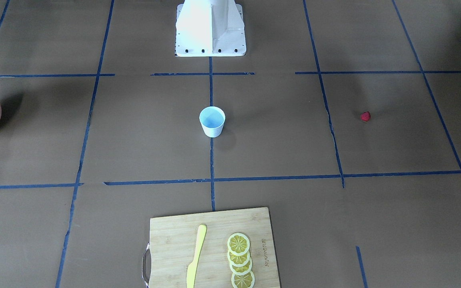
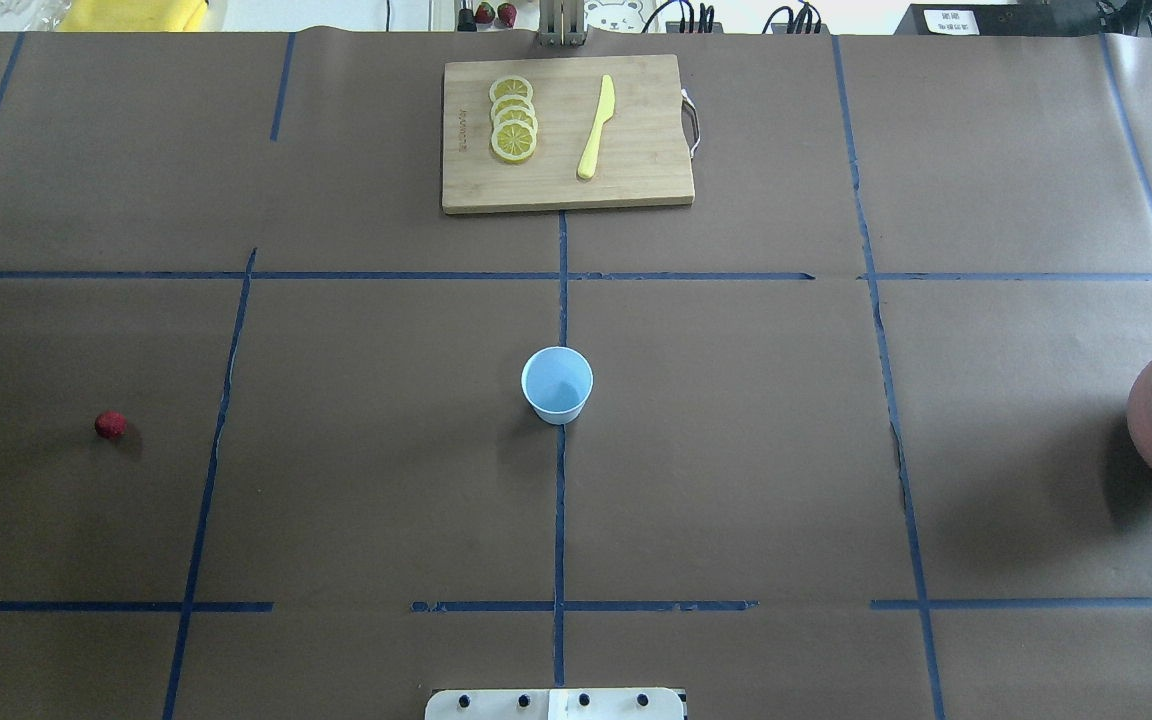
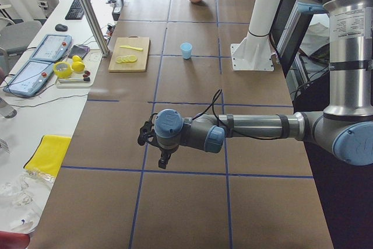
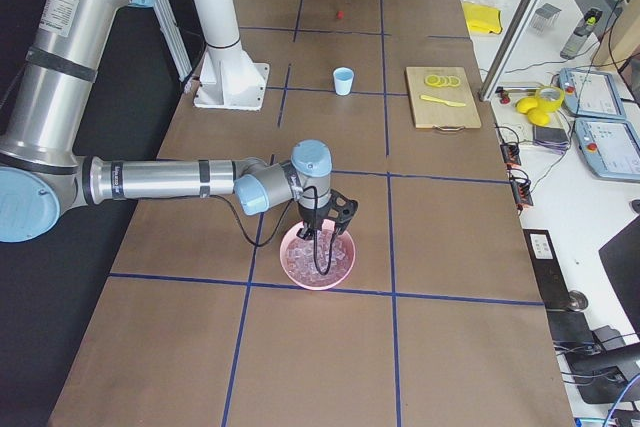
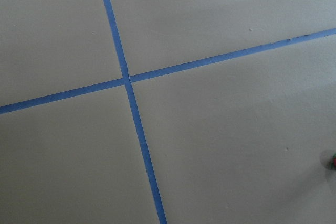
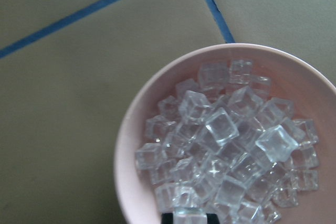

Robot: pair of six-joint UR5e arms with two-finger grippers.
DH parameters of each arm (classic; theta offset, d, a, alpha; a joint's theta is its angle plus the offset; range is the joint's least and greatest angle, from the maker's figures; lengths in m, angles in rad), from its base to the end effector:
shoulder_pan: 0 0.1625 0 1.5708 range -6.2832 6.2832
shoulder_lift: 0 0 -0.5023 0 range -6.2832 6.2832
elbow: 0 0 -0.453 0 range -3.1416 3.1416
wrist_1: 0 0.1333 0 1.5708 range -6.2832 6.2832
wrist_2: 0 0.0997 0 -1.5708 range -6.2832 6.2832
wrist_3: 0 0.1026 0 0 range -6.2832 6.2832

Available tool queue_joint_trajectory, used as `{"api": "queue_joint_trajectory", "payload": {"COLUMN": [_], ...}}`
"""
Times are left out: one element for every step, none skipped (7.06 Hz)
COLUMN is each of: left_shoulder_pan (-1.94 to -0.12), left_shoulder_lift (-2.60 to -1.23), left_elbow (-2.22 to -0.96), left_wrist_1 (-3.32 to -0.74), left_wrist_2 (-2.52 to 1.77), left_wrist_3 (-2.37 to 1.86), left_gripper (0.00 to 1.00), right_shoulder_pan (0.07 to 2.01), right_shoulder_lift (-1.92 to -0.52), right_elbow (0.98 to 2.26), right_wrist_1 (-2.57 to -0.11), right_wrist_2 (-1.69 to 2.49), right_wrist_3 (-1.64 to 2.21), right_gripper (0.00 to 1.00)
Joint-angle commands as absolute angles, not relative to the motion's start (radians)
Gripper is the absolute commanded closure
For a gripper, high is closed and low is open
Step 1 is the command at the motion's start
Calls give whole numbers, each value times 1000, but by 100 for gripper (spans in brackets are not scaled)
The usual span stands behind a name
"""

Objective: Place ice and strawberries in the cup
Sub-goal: 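Grasp an ice cube from the pink bowl with the right gripper, then carry the held ice cube with the right gripper over the blue cup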

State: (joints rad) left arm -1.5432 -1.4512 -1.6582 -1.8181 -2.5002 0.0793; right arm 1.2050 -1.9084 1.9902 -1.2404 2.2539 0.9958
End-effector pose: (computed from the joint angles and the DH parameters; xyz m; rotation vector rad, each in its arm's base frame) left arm -0.0372 -0.5046 0.7145 0.2235 0.9215 0.1987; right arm -0.0821 -0.4058 0.6324 -0.1171 -0.7789 0.4568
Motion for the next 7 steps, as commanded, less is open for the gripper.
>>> {"api": "queue_joint_trajectory", "payload": {"left_shoulder_pan": [-1543, -1543, -1542, -1537, -1519, -1505, -1499], "left_shoulder_lift": [-1453, -1459, -1497, -1544, -1584, -1623, -1626], "left_elbow": [-1661, -1680, -1680, -1680, -1689, -1744, -1834], "left_wrist_1": [-1819, -1815, -1787, -1722, -1663, -1553, -1443], "left_wrist_2": [-2500, -2493, -2482, -2470, -2429, -2337, -2289], "left_wrist_3": [80, 74, 2, -8, -8, -8, -8], "left_gripper": [0, 0, 0, 0, 0, 0, 0], "right_shoulder_pan": [1215, 1150, 1062, 998, 955, 862, 757], "right_shoulder_lift": [-1837, -1730, -1616, -1527, -1473, -1374, -1217], "right_elbow": [2120, 2120, 2120, 2120, 2120, 2111, 2088], "right_wrist_1": [-1307, -1307, -1308, -1308, -1319, -1380, -1520], "right_wrist_2": [2269, 2298, 2286, 2264, 2249, 2197, 2087], "right_wrist_3": [1104, 1241, 1416, 1554, 1606, 1659, 1713], "right_gripper": [100, 100, 99, 99, 99, 99, 98]}}
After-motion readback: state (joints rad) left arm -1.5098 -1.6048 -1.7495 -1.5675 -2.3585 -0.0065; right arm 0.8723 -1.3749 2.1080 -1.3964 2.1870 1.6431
